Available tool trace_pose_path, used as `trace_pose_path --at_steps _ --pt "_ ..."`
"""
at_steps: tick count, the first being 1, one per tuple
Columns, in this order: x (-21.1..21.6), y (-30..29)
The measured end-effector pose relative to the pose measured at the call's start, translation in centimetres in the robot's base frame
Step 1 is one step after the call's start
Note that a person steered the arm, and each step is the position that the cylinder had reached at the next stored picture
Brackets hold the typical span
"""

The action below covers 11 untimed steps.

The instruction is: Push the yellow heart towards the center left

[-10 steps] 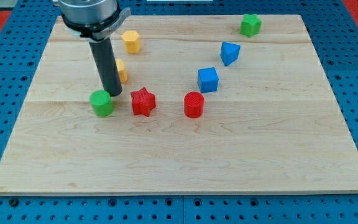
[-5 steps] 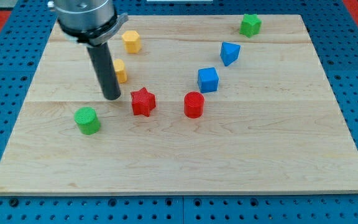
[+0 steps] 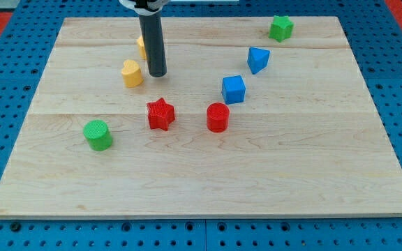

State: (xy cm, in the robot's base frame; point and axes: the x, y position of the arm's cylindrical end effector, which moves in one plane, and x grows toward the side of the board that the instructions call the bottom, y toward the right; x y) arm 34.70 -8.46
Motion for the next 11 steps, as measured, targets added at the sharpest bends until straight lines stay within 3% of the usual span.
trace_pose_path --at_steps 6,8,11 --pt "0.0 -6.6" --pt "-3.3 -7.3" --pt "0.5 -9.1"
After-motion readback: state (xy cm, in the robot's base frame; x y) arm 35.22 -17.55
